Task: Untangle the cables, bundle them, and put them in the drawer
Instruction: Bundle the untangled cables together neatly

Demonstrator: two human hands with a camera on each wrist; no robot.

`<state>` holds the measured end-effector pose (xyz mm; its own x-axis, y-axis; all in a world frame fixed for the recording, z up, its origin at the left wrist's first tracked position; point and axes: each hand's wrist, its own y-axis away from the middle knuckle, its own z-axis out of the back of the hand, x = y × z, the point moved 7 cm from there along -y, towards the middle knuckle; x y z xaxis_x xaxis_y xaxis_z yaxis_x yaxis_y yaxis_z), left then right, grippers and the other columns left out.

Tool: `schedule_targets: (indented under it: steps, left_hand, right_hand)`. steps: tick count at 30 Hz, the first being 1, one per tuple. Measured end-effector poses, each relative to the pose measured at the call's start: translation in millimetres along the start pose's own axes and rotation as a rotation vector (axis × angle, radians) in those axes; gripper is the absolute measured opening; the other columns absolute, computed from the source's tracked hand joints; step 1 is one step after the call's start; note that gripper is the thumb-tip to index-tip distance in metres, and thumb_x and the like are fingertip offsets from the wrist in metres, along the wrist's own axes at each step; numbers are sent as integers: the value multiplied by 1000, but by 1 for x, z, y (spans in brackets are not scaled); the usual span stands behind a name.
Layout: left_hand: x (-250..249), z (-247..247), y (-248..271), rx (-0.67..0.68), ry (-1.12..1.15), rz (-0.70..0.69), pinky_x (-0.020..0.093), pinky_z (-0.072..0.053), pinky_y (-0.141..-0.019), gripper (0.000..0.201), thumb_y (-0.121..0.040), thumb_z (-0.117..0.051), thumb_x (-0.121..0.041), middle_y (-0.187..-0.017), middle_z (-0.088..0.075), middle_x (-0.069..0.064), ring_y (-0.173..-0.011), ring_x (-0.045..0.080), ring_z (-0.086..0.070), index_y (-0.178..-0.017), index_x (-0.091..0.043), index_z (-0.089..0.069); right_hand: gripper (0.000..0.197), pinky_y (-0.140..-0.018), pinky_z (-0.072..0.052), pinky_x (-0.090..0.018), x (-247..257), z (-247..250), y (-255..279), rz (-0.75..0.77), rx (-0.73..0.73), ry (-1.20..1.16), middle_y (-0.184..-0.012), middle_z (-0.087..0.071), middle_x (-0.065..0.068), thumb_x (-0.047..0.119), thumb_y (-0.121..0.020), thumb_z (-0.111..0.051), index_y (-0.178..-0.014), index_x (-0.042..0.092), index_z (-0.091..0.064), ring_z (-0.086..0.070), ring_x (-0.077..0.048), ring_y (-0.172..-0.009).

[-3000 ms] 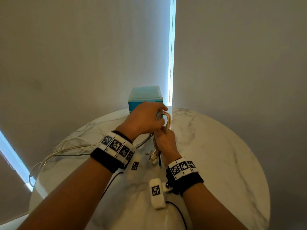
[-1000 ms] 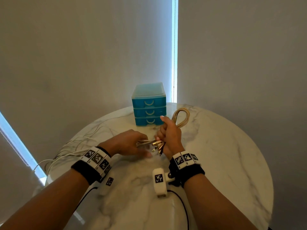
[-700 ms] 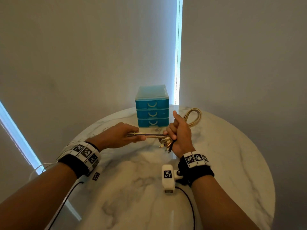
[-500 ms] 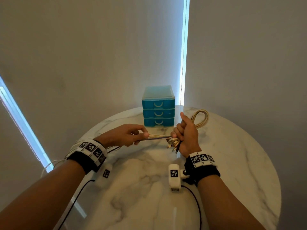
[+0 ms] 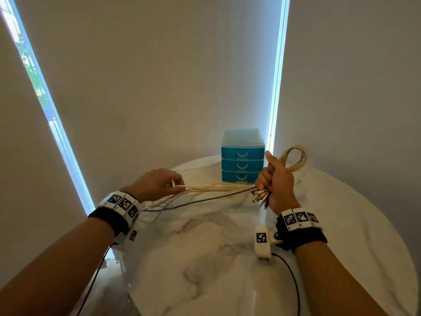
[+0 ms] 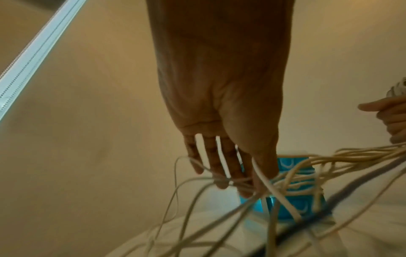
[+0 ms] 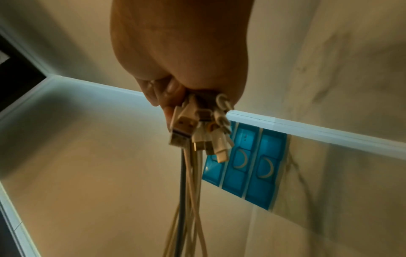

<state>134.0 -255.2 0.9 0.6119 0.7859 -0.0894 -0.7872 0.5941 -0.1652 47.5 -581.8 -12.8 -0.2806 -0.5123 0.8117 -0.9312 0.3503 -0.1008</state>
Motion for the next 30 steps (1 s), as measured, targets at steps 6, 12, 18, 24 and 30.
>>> schedule_targets:
  steps: [6, 12, 18, 24, 30]
  left_hand:
    - [11, 13, 14, 197, 122, 95, 30, -48, -80, 13, -96, -77, -32, -101, -71, -15, -95, 10, -66, -107, -30, -71]
    - [28, 46, 25, 131, 94, 154, 34, -49, -82, 8, -103, -66, -33, -96, -70, -10, -91, 14, -63, -99, -39, -70]
    - [57, 90, 53, -107, 275, 164, 37, -53, -84, 20, -110, -56, -36, -93, -76, -6, -90, 18, -70, -112, -30, -75]
    - [52, 105, 70, -330, 1293, 89, 29, -63, -85, 54, -85, -79, -35, -96, -73, 9, -84, 17, -70, -128, -2, -74]
    - [55, 123, 71, -613, 1443, 165, 17, -52, -57, 27, -94, -73, -12, -105, -72, 16, -60, 5, -56, -119, -1, -74]
  right_hand:
    - [53, -43, -33, -29, 45, -49, -9, 124, 67, 127, -51, -29, 0, 34, -101, -72, -62, 25, -37, -28, -16, -41]
    - [52, -45, -35, -29, 119, -127, -10, 296, 119, 139, -50, -32, 3, 30, -98, -74, -59, 27, -41, -29, -16, -42]
    - [29, -45, -37, -27, 157, -134, -19, 358, -121, 87, -54, -40, 3, 28, -94, -75, -78, 18, -52, -36, -16, -42]
    - [24, -46, -41, -27, 156, -107, -29, 336, -258, 136, -53, -43, 3, 29, -90, -73, -94, 14, -55, -40, -17, -40]
    - [26, -44, -40, -24, 165, -123, -29, 370, -208, 238, -58, -42, 0, 31, -91, -72, -91, 13, -53, -40, -18, -41]
